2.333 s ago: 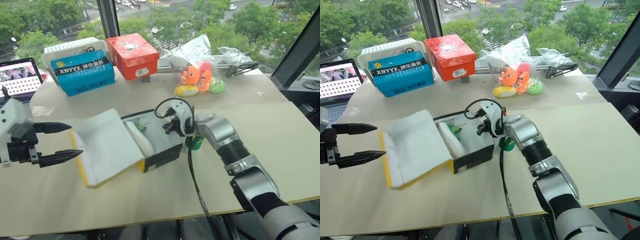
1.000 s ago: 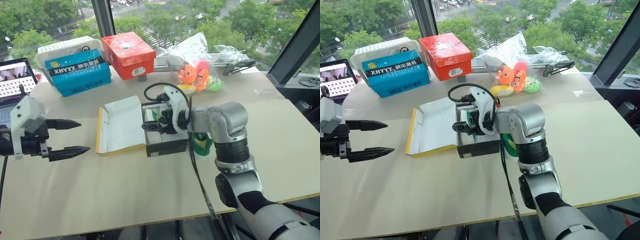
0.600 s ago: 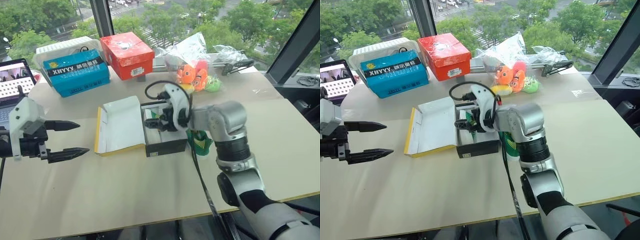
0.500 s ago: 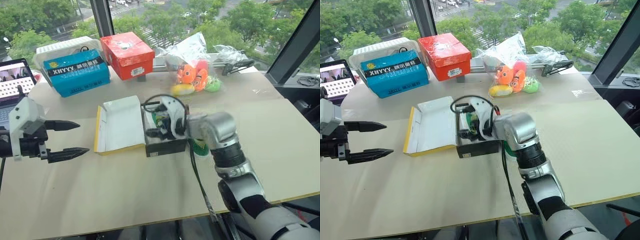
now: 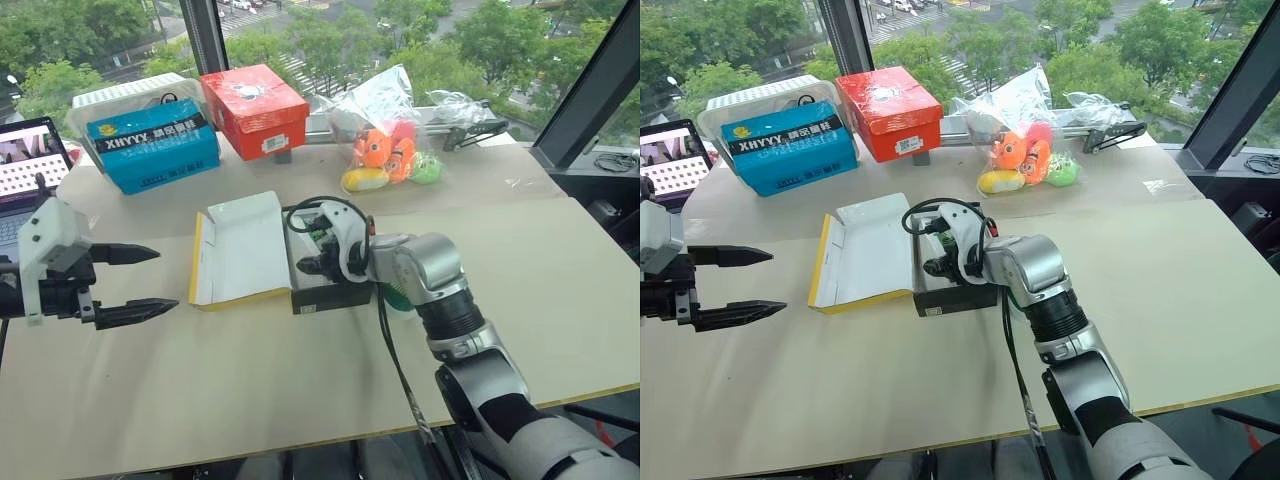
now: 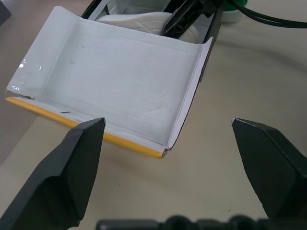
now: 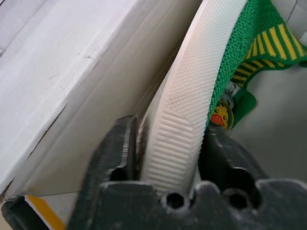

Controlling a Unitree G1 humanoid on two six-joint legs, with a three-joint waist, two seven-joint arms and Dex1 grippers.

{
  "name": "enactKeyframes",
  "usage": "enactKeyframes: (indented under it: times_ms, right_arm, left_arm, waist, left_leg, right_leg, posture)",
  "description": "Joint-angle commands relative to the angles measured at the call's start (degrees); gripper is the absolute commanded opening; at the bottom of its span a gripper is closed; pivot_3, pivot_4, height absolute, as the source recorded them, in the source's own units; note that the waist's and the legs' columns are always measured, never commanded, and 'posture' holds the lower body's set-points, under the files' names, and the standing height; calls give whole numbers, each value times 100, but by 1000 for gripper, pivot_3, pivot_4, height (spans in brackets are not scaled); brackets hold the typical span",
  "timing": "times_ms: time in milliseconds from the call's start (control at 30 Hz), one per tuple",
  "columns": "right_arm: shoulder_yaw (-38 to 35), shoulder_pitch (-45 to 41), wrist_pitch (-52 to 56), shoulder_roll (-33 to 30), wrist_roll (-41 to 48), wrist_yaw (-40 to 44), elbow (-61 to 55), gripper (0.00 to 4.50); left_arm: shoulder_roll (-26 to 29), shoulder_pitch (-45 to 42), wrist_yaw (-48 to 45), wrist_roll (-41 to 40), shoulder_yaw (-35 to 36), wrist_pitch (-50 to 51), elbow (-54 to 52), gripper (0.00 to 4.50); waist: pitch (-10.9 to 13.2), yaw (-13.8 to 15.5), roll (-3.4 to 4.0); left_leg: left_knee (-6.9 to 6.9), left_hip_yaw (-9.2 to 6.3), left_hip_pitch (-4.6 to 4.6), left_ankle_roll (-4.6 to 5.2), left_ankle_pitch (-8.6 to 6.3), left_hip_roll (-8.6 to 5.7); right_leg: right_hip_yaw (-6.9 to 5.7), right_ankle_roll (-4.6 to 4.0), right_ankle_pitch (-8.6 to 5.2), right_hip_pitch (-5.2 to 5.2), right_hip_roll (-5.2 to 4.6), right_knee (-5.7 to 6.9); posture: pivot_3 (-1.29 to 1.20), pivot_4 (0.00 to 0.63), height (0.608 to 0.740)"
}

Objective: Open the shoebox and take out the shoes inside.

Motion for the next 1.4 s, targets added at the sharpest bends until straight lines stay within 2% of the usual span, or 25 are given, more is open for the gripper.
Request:
enactKeyframes:
  times_ms: [33,100,233,300,333,367,433,500,600,700,800,1000,1100,1167,1200,1300,1400]
  right_arm:
    - [-285,-394,69,-42,6,-119,-525,695]
    - [-421,-497,168,-21,63,-166,-607,598]
    - [-1213,-879,526,268,269,-497,-579,592]
    - [-2262,-1157,1069,777,615,-783,-353,590]
    - [-3623,-1590,1591,1247,953,-1012,93,590]
    - [-4392,-1807,1955,1497,1073,-1149,329,590]
    - [-3860,-1615,1880,1324,818,-1232,126,590]
    - [-4344,-1736,2198,1501,1008,-1319,231,590]
    - [-3419,-1334,2389,1228,1453,-878,-191,590]
    - [-3006,-1112,2389,956,2236,-539,-320,590]
    - [-2579,-921,2389,609,2428,-434,-429,590]
    - [-3159,-1340,2389,162,3282,-279,-354,590]
    - [-3032,-1424,2389,-459,3569,-10,-938,590]
    - [-2230,-1154,1826,-1545,3347,614,-2014,590]
    - [-1885,-1022,1483,-2282,3157,1027,-2427,590]
    - [-1042,-533,46,-4160,2189,2107,-3063,590]
    - [-376,-208,-984,-5174,1157,2376,-2970,590]
  left_arm:
    - [128,-198,48,17,2,-133,29,4500]
    - [125,-258,42,25,-73,-166,68,4500]
    - [130,-425,25,64,-299,-283,211,4500]
    - [134,-521,25,74,-419,-344,276,4500]
    - [132,-575,24,82,-484,-373,307,4500]
    - [130,-622,23,91,-540,-393,334,4500]
    - [128,-682,16,111,-610,-424,372,4500]
    - [132,-709,8,120,-642,-455,399,4500]
    - [139,-750,-4,142,-684,-496,445,4500]
    - [137,-776,-16,154,-701,-509,459,4500]
    - [128,-792,-25,165,-712,-512,465,4500]
    - [110,-787,-48,161,-725,-498,473,4500]
    - [114,-814,-96,145,-786,-501,499,4500]
    - [117,-921,-155,121,-911,-504,529,4500]
    - [117,-1032,-187,121,-1030,-522,560,4500]
    - [70,-1348,-258,126,-1342,-573,651,4500]
    - [10,-1573,-326,185,-1568,-657,784,4500]
  waist:
    - [0,1,0]
    - [0,-2,0]
    - [1,-7,1]
    - [0,-6,1]
    - [0,-10,1]
    - [0,-16,0]
    - [0,0,2]
    - [0,15,2]
    - [0,12,2]
    - [1,-9,2]
    - [1,-50,2]
    - [1,-10,2]
    - [1,1,2]
    - [3,57,5]
    - [3,78,5]
    - [4,171,3]
    - [5,107,-1]
  left_leg:
    - [0,0,0,0,0,0]
    - [-1,0,-1,-1,0,0]
    - [-2,0,-1,-1,0,2]
    - [-2,0,-4,-1,0,2]
    - [-2,0,-4,-1,0,2]
    - [-3,0,-4,-2,1,2]
    - [-5,-1,-4,-4,2,4]
    - [-6,-3,0,-3,1,2]
    - [-4,-2,-7,-4,2,-2]
    - [-4,1,-8,-4,2,-2]
    - [-4,5,-8,-1,0,1]
    - [0,5,-5,4,-1,2]
    - [-1,4,-6,5,-2,2]
    - [-1,3,-7,10,-5,2]
    - [2,0,-17,16,-8,0]
    - [20,-2,-37,26,-15,0]
    - [35,10,-37,32,-18,-4]
  right_leg:
    - [0,0,0,-1,0,0]
    - [0,0,0,-3,0,1]
    - [0,0,0,-3,2,0]
    - [0,0,0,-6,2,0]
    - [0,0,0,-6,2,0]
    - [1,0,0,-6,2,1]
    - [3,-2,1,-7,7,2]
    - [-2,-2,1,-3,2,1]
    - [-3,-2,1,-5,-3,-2]
    - [-4,-1,1,-6,-3,-3]
    - [-3,-1,1,-8,0,-2]
    - [-4,-1,1,-4,0,0]
    - [-5,-1,1,-5,0,-2]
    - [-10,0,1,-4,0,-4]
    - [-20,2,-1,-6,-4,-9]
    - [-61,7,-4,-4,-13,-26]
    - [-69,13,-4,5,-21,-32]
  posture:
    - [0,150,739]
    - [0,150,739]
    - [0,150,739]
    - [0,150,739]
    - [0,150,739]
    - [0,150,739]
    - [0,150,739]
    - [0,150,739]
    - [0,150,739]
    - [0,150,739]
    - [0,150,739]
    - [0,150,739]
    - [0,150,739]
    - [0,150,739]
    - [0,150,739]
    - [0,150,739]
    - [0,150,739]
